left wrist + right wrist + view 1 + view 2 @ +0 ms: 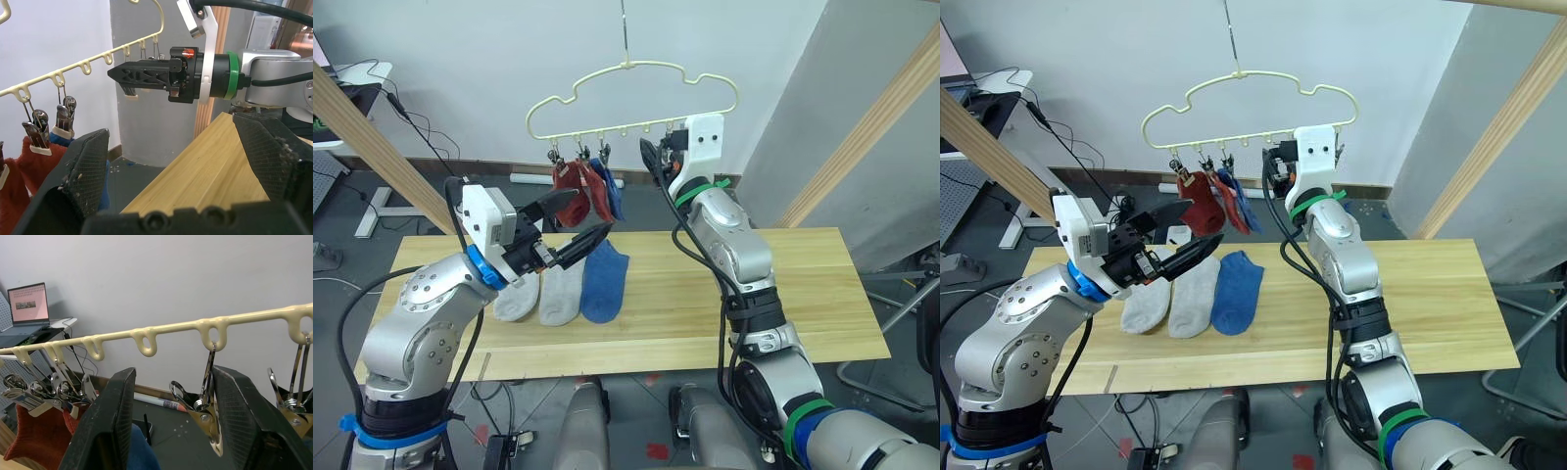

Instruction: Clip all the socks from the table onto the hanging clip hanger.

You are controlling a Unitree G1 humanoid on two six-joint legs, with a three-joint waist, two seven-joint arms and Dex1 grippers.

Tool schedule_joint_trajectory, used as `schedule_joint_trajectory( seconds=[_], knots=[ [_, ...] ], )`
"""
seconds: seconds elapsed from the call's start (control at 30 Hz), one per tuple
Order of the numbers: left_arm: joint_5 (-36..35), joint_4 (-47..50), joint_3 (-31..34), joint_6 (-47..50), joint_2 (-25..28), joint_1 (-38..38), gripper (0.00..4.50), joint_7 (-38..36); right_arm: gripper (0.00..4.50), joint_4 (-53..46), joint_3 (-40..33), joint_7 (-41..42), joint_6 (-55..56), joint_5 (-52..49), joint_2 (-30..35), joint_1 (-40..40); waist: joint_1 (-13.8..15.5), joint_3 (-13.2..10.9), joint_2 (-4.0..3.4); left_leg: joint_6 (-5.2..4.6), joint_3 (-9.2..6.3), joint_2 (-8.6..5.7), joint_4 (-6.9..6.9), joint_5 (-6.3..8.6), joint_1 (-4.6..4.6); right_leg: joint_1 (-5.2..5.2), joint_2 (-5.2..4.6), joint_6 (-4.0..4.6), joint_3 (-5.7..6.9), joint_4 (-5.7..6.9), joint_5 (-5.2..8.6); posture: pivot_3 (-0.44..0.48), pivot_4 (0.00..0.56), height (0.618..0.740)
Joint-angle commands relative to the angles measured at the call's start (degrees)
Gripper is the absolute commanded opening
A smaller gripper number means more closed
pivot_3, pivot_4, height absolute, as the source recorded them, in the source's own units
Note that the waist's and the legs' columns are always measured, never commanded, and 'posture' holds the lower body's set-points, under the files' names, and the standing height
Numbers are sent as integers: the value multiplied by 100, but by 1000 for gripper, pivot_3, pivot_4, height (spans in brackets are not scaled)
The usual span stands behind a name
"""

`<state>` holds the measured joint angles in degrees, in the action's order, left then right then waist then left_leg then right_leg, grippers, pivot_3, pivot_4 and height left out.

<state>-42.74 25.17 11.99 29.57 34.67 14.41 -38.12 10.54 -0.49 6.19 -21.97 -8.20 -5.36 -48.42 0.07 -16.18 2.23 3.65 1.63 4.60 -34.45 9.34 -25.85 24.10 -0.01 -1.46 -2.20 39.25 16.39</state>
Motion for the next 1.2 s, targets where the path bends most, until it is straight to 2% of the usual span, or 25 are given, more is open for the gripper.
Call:
schedule_joint_trajectory(
  seconds=[0.03,0.4,0.5,0.63,0.7,1.03,1.13,1.2],
  knots=[
    [-54,164,127,-53,25,10,4500,-12,2505,-71,-72,29,122,-121,-10,-186,0,0,0,0,0,0,-2,0,0,0,0,0,0,2,0,112,262,740],
    [4,116,134,-94,10,-76,4500,-19,2505,60,-111,49,176,-114,47,-251,-1,0,0,-1,-5,0,-32,0,1,1,1,0,0,36,0,116,265,740],
    [0,108,133,-93,-1,-69,4500,-7,1929,104,-151,22,209,-137,33,-277,-1,0,0,-1,-6,0,-36,0,1,1,3,0,0,43,0,116,263,740],
    [-26,124,122,-64,-17,-52,4500,21,538,160,-177,15,231,-150,40,-302,-1,0,0,-1,-7,0,-37,0,1,1,3,0,-1,44,1,115,261,740],
    [-28,116,111,-59,-27,-38,4500,32,62,189,-192,16,242,-149,48,-313,-1,0,0,-1,-6,0,-37,0,1,1,3,0,-1,43,1,115,261,740],
    [37,41,45,-34,-27,-57,4500,32,24,221,-234,54,222,-152,153,-344,-1,0,0,-1,-7,1,-37,0,1,1,3,0,-1,44,1,108,261,740],
    [511,-155,-212,-77,90,-119,4500,62,24,186,-253,131,123,-221,221,-359,-4,0,0,-2,-6,0,-37,0,1,1,3,0,-1,44,1,85,261,740],
    [789,-298,-425,-108,-34,-161,4500,196,24,87,-262,291,-69,-290,374,-313,-7,0,-1,-1,-6,0,-37,0,2,2,4,0,-2,44,1,85,261,740]
  ],
)
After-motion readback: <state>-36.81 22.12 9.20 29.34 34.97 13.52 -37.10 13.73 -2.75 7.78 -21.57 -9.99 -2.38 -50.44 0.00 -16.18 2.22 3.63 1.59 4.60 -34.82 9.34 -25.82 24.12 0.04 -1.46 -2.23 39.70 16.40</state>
